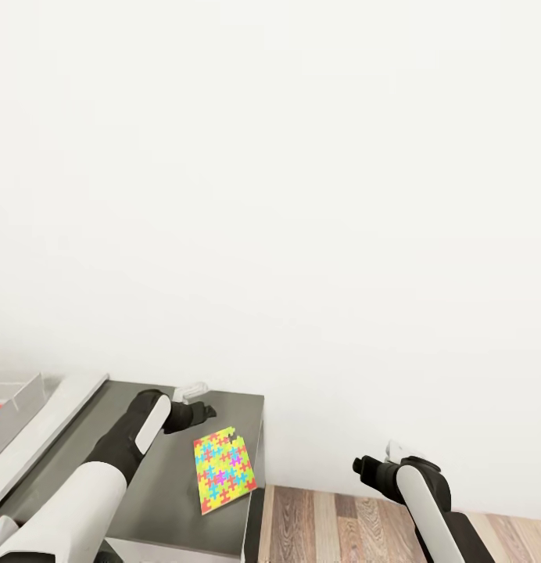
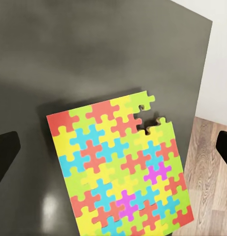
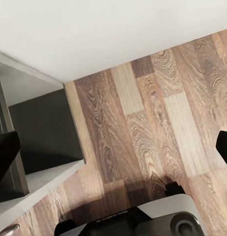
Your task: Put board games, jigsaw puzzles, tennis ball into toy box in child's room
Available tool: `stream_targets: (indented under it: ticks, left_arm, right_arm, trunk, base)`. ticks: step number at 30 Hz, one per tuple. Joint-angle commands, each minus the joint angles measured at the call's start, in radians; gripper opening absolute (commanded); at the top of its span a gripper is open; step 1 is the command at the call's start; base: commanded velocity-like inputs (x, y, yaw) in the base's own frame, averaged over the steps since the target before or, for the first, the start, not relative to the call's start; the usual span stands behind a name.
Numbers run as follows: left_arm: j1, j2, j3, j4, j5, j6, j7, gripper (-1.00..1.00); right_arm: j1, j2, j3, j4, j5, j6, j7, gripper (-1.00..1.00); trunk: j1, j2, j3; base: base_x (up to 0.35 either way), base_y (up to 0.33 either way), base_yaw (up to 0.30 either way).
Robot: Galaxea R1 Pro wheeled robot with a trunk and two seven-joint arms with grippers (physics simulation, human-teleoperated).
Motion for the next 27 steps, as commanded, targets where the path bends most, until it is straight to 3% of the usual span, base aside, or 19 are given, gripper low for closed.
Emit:
stream_targets:
  ticks: [1,27]
  left_arm:
    - [-0.001,0.001,-0.005,-0.001,0.01,0.003,0.008,1.0]
    - [-0.001,-0.004,-0.006,0.0,0.01,-0.016,0.006,1.0]
  right_arm:
    - [-0.001,-0.001,0.002,-0.001,-0.009,0.002,-0.01,1.0]
    - [-0.001,-0.001,0.002,0.003,-0.009,0.0,-0.01,1.0]
  trunk:
    - [0.001,-0.002,-0.004]
    - [0.001,-0.002,-0.047]
  base:
    - [0.0,0.0,0.0]
    - [0.0,0.0,0.0]
